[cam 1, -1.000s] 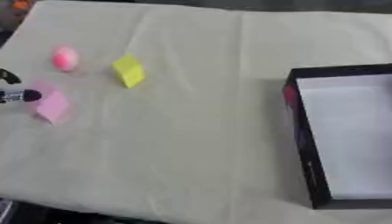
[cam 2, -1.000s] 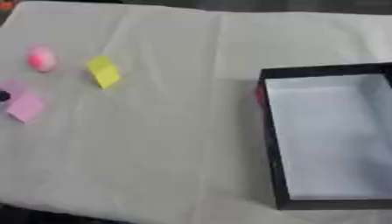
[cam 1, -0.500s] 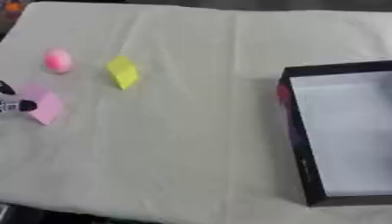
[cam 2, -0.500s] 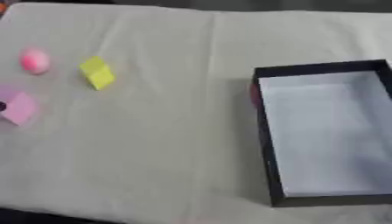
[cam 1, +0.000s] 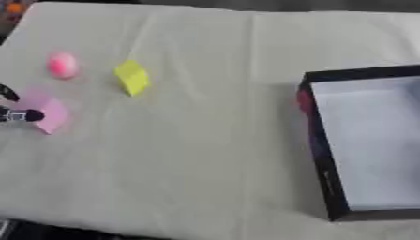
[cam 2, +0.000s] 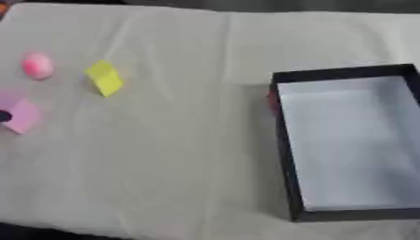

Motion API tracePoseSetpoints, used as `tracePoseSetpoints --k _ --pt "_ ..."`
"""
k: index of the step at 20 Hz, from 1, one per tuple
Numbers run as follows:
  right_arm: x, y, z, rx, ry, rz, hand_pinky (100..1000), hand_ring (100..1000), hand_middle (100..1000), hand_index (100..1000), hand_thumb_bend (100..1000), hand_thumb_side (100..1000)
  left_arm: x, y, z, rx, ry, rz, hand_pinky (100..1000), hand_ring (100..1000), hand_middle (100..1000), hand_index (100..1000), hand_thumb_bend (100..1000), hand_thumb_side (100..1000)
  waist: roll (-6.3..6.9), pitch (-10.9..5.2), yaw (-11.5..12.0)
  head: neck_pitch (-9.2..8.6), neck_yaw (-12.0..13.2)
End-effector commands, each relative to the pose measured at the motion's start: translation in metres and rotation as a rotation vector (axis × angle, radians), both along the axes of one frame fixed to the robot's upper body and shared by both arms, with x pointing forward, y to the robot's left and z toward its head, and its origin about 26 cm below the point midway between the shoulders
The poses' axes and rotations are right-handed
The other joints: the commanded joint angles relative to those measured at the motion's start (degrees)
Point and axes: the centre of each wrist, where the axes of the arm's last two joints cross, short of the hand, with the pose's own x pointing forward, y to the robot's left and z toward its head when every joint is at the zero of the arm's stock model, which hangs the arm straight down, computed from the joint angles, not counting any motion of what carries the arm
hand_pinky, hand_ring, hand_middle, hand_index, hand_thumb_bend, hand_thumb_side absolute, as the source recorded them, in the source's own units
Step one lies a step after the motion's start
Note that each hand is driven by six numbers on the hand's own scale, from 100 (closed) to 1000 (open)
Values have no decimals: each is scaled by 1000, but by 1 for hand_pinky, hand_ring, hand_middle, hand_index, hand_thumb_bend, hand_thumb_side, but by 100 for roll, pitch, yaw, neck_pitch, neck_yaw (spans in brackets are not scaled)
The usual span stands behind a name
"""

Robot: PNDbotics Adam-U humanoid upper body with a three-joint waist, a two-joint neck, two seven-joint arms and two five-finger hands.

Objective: Pick up the objects with one hand, pass them to the other hand, and then place them into the box on the other side of the table.

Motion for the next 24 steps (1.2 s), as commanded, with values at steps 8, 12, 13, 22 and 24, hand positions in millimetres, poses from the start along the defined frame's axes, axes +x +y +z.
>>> tracePoseSetpoints --k 8,12,13,22,24 --pt "-1 0 8 -24 -15 3 717 900 919 951 100 436 3 7 1 48 9 38 1000 969 841 863 854 885 79 -173 -11 -12 41" --pt "-1 0 8 -23 -14 2 717 901 919 952 100 437 6 6 -2 52 16 35 1000 967 838 859 838 871 77 -178 -9 -24 52" --pt "-1 0 8 -23 -14 2 717 901 919 952 100 439 6 6 -2 53 17 34 1000 966 836 858 834 877 77 -180 -9 -22 55" --pt "-2 1 5 -15 -1 -2 717 902 920 953 100 450 12 4 -7 63 22 33 1000 958 827 829 791 872 89 -187 -28 -27 71" --pt "-2 1 5 -13 0 -2 718 903 921 953 100 452 13 3 -8 65 22 34 1000 955 819 804 765 867 89 -185 -33 -14 68"
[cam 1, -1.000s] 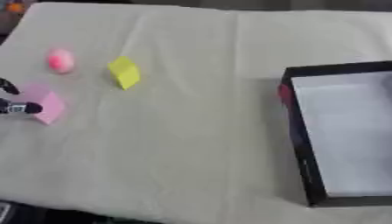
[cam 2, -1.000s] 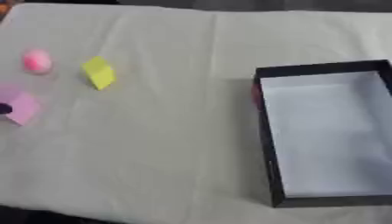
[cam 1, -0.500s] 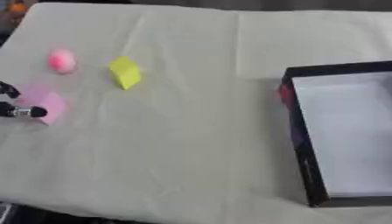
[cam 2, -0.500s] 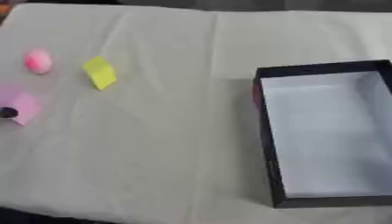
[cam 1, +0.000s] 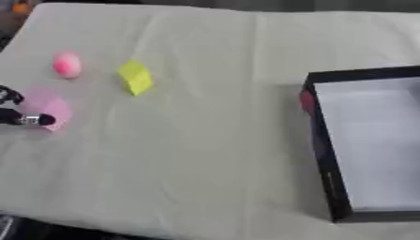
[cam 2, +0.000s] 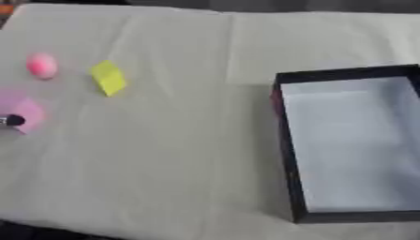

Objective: Pick up the objects with one hand, pass them to the other hand, and then place them into the box on the other side of the table.

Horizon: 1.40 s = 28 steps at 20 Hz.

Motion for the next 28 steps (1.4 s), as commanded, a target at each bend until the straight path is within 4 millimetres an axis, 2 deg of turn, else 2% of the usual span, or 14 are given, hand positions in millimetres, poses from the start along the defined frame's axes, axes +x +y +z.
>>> tracePoseSetpoints --k 1,2,7,10,13,14,25,28 --pt "-1 0 7 -23 -15 3 718 903 921 953 100 453 0 6 13 32 -20 14 1000 954 817 800 755 859 68 -184 -1 -9 4" --pt "-1 0 7 -22 -14 3 718 903 921 953 100 454 1 6 13 32 -19 15 1000 950 809 777 714 828 66 -183 -2 -4 3" --pt "-1 1 7 -19 -11 3 719 904 922 954 100 457 2 5 11 33 -13 14 989 925 794 731 630 739 62 -182 -8 17 18" --pt "-2 0 6 -19 -11 2 719 904 922 955 100 459 2 5 12 28 -17 17 978 914 782 706 518 624 59 -186 -7 26 17" --pt "-2 0 6 -19 -11 3 719 904 922 955 100 460 2 4 15 18 -36 24 963 911 787 686 465 569 60 -188 -3 32 17" --pt "-2 0 6 -19 -11 3 720 904 923 955 100 461 2 4 16 16 -43 27 957 910 788 679 445 521 61 -188 -3 35 15" --pt "-2 1 5 -18 -4 4 721 906 924 957 100 466 -1 2 28 -20 -93 33 939 885 750 576 287 397 52 -186 2 37 10" --pt "-3 0 5 -19 -2 5 721 906 924 957 100 465 -4 -1 36 -38 -115 18 938 876 739 559 255 326 40 -188 14 38 16"
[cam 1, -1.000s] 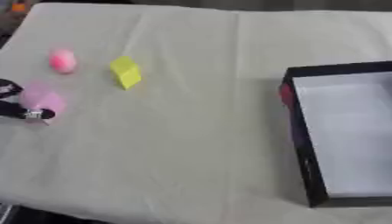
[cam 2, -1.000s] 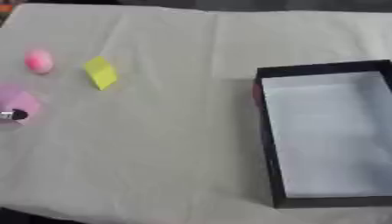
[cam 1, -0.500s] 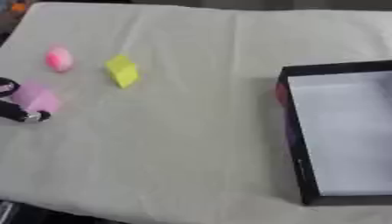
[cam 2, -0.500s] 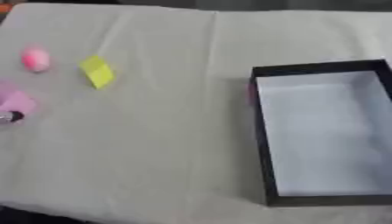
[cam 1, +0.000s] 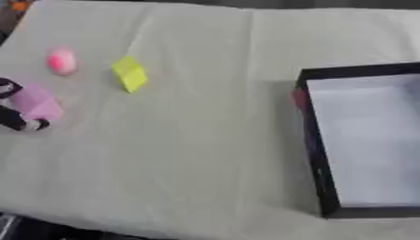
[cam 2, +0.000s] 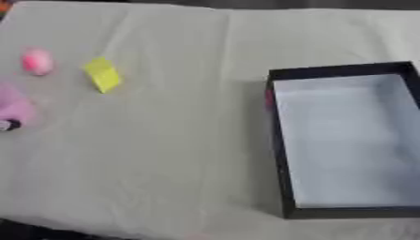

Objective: Pick up the objects with one hand, pass them to the other hand, and then place them into the box on the other side of the table.

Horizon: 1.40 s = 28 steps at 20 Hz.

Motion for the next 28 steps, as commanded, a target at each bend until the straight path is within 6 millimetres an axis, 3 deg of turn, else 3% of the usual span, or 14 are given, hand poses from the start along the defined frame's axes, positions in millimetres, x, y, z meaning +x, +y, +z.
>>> tracePoseSetpoints --k 1,3,10,16,17,18,23,28 --pt "-1 0 8 -28 -19 9 721 906 924 957 100 464 -6 7 32 19 -63 7 936 871 733 553 245 271 36 -189 18 -10 14" --pt "-1 0 8 -29 -19 9 721 906 924 957 100 462 -8 5 38 10 -77 -2 936 866 723 547 249 166 29 -191 26 -16 17" --pt "-1 -1 10 -38 -29 15 722 906 924 957 100 448 -13 -6 54 -20 -151 -43 938 846 707 518 148 150 -8 -204 33 -28 4" --pt "2 -2 19 -71 -54 41 726 906 924 956 100 406 -16 -30 73 -50 -299 -130 941 836 699 504 100 146 -61 -230 35 -37 -93" --pt "3 -3 22 -83 -62 51 727 907 924 955 100 443 -16 -35 76 -62 -313 -146 938 831 693 499 100 206 -77 -239 29 -42 -113" --pt "4 -3 25 -93 -69 61 728 907 924 954 100 382 -16 -39 78 -73 -323 -160 931 827 689 496 100 152 -89 -246 24 -45 -128" --pt "12 -1 44 -153 -96 137 733 911 925 952 100 323 -13 -63 84 -139 -359 -229 932 815 673 488 100 179 -180 -302 -5 -29 -257" --pt "23 5 76 -271 -83 242 746 920 934 952 100 240 -6 -91 87 -216 -386 -308 943 808 667 486 100 216 -289 -393 -48 6 -355"
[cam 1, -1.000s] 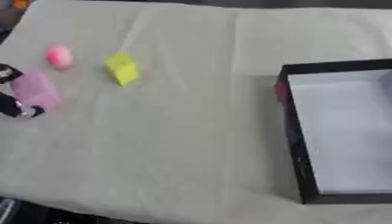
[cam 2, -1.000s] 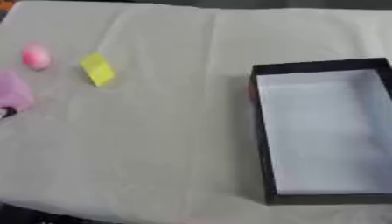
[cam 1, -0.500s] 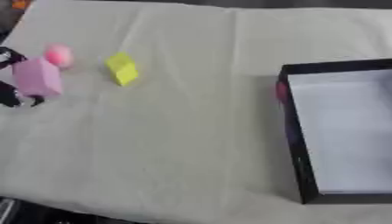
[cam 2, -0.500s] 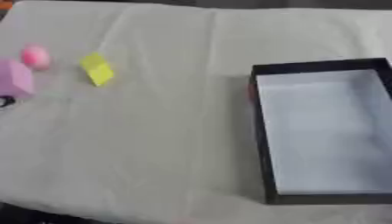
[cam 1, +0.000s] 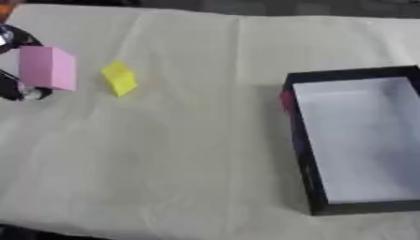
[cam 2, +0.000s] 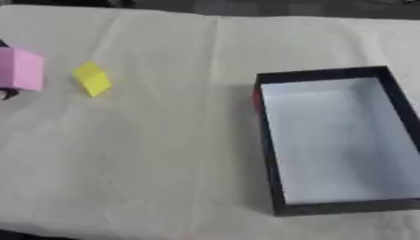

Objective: Pick up the objects with one hand, pass them to the other hand, and then place them into the box on the other side of the table.

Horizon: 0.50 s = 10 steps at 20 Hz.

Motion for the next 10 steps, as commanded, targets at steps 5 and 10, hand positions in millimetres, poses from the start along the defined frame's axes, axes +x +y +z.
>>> tracePoseSetpoints --k 5,10 --pt "12 13 53 -240 57 115 760 924 941 952 100 196 6 -27 11 -58 -34 -82 950 797 654 478 100 261 -154 -291 -29 33 -136" --pt "20 28 75 -305 84 172 763 926 941 950 100 190 12 -45 3 -93 -24 -129 952 790 647 474 100 287 -208 -334 -42 86 -269"
